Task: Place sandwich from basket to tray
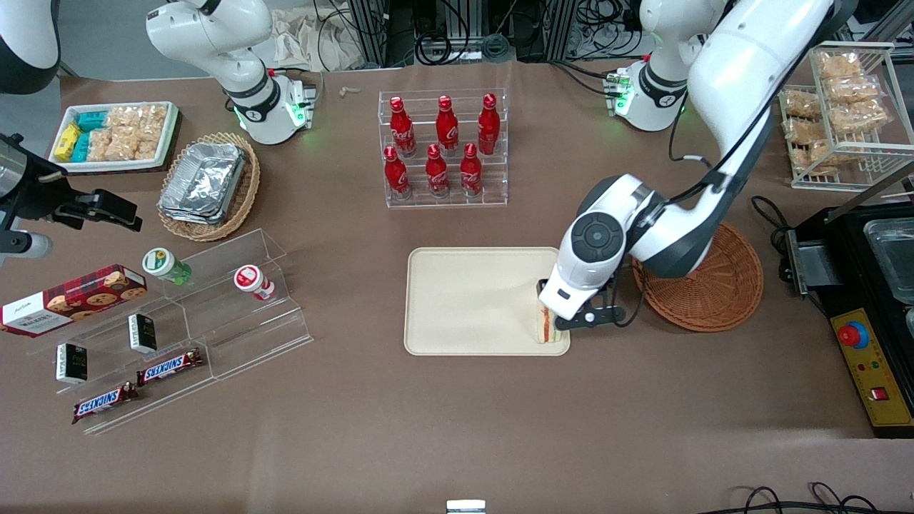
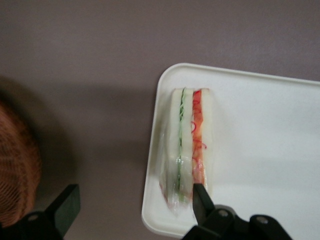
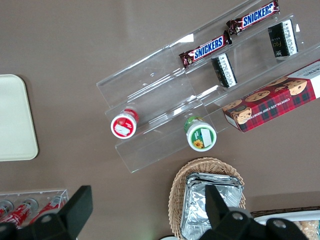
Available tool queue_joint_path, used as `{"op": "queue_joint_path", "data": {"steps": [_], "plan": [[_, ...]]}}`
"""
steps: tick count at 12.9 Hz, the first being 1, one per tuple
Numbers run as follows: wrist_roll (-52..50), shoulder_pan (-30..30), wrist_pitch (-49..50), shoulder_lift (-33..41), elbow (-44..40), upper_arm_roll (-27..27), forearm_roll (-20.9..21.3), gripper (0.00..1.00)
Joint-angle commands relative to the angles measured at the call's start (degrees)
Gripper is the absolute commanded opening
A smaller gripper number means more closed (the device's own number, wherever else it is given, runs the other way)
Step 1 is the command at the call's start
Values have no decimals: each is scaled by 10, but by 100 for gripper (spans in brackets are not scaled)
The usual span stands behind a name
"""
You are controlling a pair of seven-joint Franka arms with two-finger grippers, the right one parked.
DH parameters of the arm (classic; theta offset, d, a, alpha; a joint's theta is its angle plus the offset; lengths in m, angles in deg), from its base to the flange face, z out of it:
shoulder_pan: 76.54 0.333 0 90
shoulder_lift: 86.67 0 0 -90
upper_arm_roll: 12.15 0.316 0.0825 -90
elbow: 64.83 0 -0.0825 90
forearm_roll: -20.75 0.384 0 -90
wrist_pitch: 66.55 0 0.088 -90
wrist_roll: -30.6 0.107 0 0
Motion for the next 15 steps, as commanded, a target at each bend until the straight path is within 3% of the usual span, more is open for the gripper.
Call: {"op": "queue_joint_path", "data": {"steps": [1,5,8,11,15], "plan": [[66,24,31,83,13,21,-65,100],[252,16,37,224,81,166,-167,100],[437,16,43,315,156,267,-195,100],[620,17,90,324,139,344,-197,100],[647,17,138,291,60,354,-184,100]]}}
